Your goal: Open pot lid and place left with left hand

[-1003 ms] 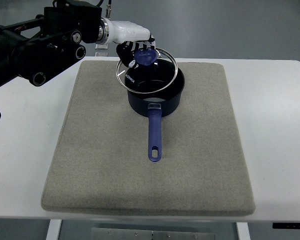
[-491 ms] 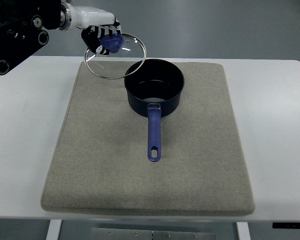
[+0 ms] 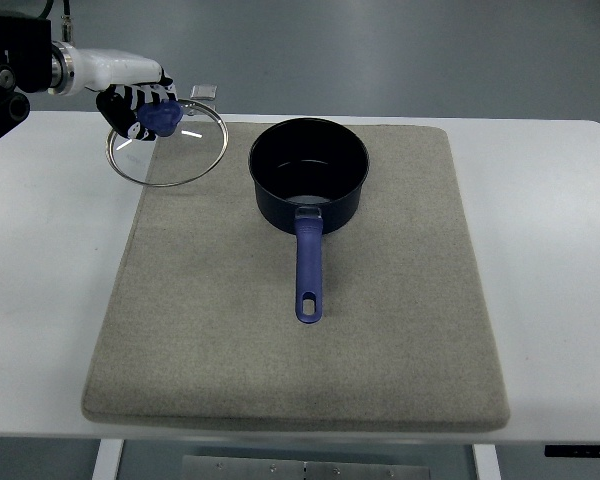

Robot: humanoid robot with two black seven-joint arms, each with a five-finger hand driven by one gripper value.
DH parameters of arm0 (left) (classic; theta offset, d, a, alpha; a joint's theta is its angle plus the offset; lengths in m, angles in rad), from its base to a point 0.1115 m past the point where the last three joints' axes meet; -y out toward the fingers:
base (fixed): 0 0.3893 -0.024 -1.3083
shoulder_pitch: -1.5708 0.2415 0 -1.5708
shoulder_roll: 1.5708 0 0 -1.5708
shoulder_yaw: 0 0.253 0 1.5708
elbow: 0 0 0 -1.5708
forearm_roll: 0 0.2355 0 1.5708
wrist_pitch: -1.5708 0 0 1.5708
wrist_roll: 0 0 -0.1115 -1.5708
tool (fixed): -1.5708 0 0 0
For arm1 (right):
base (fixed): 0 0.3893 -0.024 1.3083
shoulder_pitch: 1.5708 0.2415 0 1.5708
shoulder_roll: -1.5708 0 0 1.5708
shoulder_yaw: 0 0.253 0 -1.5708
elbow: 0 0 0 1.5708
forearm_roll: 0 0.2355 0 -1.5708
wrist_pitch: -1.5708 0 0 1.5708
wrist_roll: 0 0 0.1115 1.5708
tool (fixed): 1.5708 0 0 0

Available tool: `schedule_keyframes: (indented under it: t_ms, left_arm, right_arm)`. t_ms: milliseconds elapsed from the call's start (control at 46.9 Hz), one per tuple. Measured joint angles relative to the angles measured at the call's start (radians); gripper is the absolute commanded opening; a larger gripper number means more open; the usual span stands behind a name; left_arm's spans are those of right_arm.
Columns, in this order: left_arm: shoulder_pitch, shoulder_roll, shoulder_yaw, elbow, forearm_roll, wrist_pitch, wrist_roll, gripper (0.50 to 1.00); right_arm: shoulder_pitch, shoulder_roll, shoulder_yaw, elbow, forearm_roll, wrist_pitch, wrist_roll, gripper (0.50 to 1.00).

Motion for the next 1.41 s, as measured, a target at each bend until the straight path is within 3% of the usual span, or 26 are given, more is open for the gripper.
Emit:
schedule_keyframes:
  t_ms: [277,448,576,683,747,939,1408]
  left_arm:
    - [0.054,-0.02,-0.001,0.009,0.0,0.017,0.002,0.514]
    - [0.078,-0.047,-0.003,0.011,-0.003,0.067,0.002,0.745]
    - [0.11,-0.063,-0.002,0.012,-0.003,0.131,0.002,0.855]
    - [0.12,-0.068,-0.002,0.013,-0.003,0.139,0.002,0.893]
    - [0.123,-0.069,-0.002,0.013,-0.004,0.14,0.002,0.964]
    - [0.123,-0.066,-0.006,0.012,-0.139,0.143,0.003,0.988]
    - [0.179,-0.065,-0.013,0.15,-1.321,0.143,0.003,0.99]
  right_arm:
    - [0.0,0.0,0.0,0.0,0.0,0.0,0.0,0.917]
    - [0.0,0.0,0.0,0.0,0.0,0.0,0.0,0.917]
    - [0.0,0.0,0.0,0.0,0.0,0.0,0.0,0.917]
    - [0.0,0.0,0.0,0.0,0.0,0.0,0.0,0.917]
    - [0.0,0.0,0.0,0.0,0.0,0.0,0.0,0.917]
    - [0.0,0.0,0.0,0.0,0.0,0.0,0.0,0.917]
    - [0.0,0.0,0.0,0.0,0.0,0.0,0.0,0.917]
